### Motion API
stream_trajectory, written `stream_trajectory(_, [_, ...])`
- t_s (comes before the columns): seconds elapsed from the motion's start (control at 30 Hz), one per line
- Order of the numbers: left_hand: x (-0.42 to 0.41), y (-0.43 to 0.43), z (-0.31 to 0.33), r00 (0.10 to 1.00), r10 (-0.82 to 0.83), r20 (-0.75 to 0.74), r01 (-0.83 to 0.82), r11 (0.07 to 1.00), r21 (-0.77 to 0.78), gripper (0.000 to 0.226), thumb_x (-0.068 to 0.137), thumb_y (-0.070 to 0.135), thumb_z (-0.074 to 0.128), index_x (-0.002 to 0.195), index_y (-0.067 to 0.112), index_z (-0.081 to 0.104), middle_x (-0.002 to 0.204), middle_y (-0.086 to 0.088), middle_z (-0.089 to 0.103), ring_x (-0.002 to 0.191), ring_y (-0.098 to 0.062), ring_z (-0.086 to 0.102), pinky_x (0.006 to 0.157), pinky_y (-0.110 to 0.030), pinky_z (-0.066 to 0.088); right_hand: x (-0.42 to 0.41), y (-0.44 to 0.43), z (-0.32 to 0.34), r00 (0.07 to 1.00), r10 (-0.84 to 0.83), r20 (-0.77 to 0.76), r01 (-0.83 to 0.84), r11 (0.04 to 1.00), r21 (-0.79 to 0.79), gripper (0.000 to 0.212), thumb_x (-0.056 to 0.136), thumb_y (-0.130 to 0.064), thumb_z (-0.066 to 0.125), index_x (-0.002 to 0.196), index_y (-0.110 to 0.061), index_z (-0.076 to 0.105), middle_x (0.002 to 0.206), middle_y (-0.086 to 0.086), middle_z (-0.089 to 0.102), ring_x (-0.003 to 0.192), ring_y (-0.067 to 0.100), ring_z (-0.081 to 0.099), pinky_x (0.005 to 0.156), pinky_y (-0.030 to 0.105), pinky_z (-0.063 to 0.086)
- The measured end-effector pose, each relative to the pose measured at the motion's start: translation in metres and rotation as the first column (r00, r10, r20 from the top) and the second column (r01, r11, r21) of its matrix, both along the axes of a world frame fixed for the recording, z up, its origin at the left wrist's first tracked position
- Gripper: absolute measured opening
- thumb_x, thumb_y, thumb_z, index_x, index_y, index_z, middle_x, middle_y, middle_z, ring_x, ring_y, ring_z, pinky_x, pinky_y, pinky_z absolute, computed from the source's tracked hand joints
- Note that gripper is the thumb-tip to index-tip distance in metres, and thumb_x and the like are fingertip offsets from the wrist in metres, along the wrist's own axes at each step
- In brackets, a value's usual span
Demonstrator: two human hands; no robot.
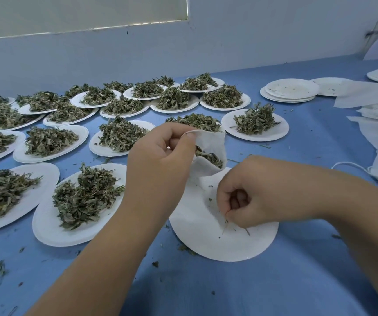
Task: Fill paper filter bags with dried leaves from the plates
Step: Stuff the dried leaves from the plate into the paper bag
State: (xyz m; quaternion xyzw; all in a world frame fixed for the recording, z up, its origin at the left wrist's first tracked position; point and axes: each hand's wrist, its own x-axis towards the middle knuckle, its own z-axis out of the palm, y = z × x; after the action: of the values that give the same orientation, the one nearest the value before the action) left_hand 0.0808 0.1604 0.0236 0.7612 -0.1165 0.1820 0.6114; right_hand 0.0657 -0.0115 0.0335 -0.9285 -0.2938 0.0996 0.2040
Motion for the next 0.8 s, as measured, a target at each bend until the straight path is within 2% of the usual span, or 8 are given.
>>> stream_trajectory(0.1, [-0.001,0.001,0.002,1.000,-0.009,0.009,0.009,1.000,-0.017,0.023,0.092,0.021,0.060,0.074,0.031,0.070,0.051,0.014,0.051,0.046,-0.005,0.043,0.046,-0.024,0.040,-0.001,-0.012,0.017,0.996,0.030,-0.082,-0.009,0.970,0.244,0.009,0.077,-0.019,0.069,0.075,-0.028,0.068,0.067,-0.010,0.066,0.059,0.004,0.058,0.061,0.024,0.051])
stream_trajectory(0.3, [-0.004,-0.005,0.000,0.999,-0.024,0.024,0.025,1.000,-0.017,0.022,0.091,0.017,0.061,0.075,0.029,0.070,0.052,0.012,0.049,0.046,-0.006,0.039,0.044,-0.017,0.036,-0.002,-0.017,0.027,0.997,-0.047,0.064,0.000,0.805,0.593,0.006,0.075,-0.019,0.071,0.074,-0.025,0.070,0.069,-0.002,0.066,0.061,0.010,0.056,0.058,0.021,0.047])
stream_trajectory(0.4, [-0.006,-0.007,0.000,0.998,-0.050,0.032,0.049,0.998,0.025,0.019,0.091,0.016,0.060,0.079,0.025,0.071,0.052,0.012,0.048,0.045,-0.004,0.037,0.043,-0.014,0.032,0.001,-0.008,0.021,0.947,-0.192,0.257,0.021,0.837,0.547,0.008,0.075,-0.021,0.075,0.075,-0.028,0.071,0.069,-0.007,0.064,0.063,0.009,0.056,0.060,0.023,0.047])
stream_trajectory(0.5, [-0.007,-0.008,0.000,0.998,-0.061,0.030,0.060,0.998,0.026,0.018,0.091,0.016,0.060,0.080,0.023,0.071,0.050,0.012,0.046,0.044,-0.005,0.035,0.042,-0.014,0.030,0.003,-0.001,0.016,0.854,-0.220,0.472,0.040,0.932,0.361,0.011,0.082,-0.016,0.074,0.085,-0.026,0.074,0.069,-0.022,0.058,0.063,0.001,0.053,0.062,0.010,0.037])
stream_trajectory(0.57, [-0.007,-0.007,0.000,0.998,-0.062,0.024,0.061,0.998,0.016,0.018,0.092,0.017,0.060,0.080,0.024,0.071,0.049,0.011,0.045,0.045,-0.008,0.036,0.043,-0.017,0.030,0.004,0.002,0.014,0.818,-0.245,0.520,0.056,0.934,0.352,0.016,0.085,-0.013,0.071,0.095,-0.025,0.075,0.075,-0.024,0.059,0.064,-0.006,0.051,0.065,0.006,0.036])
stream_trajectory(0.67, [-0.006,-0.006,0.000,0.998,-0.059,-0.007,0.059,0.998,-0.036,0.017,0.092,0.018,0.060,0.080,0.023,0.072,0.051,0.009,0.045,0.045,-0.010,0.036,0.044,-0.019,0.032,0.002,0.005,0.015,0.846,-0.338,0.413,0.122,0.876,0.466,0.018,0.082,-0.021,0.071,0.093,-0.034,0.067,0.087,-0.021,0.060,0.071,0.001,0.056,0.067,0.006,0.037])
stream_trajectory(0.73, [-0.005,-0.005,0.000,0.997,-0.063,-0.034,0.061,0.996,-0.071,0.017,0.092,0.018,0.061,0.079,0.023,0.072,0.054,0.007,0.047,0.046,-0.010,0.038,0.045,-0.022,0.034,0.003,0.005,0.015,0.895,-0.383,0.230,0.234,0.841,0.487,0.024,0.073,-0.038,0.070,0.094,-0.039,0.060,0.096,-0.019,0.056,0.074,0.003,0.058,0.066,0.010,0.043])
stream_trajectory(0.8, [-0.005,-0.005,0.001,0.997,-0.068,-0.045,0.064,0.995,-0.082,0.019,0.092,0.017,0.060,0.078,0.024,0.072,0.053,0.009,0.049,0.046,-0.008,0.039,0.046,-0.023,0.035,0.006,0.005,0.012,0.908,-0.418,0.037,0.351,0.806,0.477,0.038,0.064,-0.048,0.070,0.099,-0.041,0.056,0.102,-0.018,0.055,0.070,0.004,0.062,0.070,0.022,0.051])
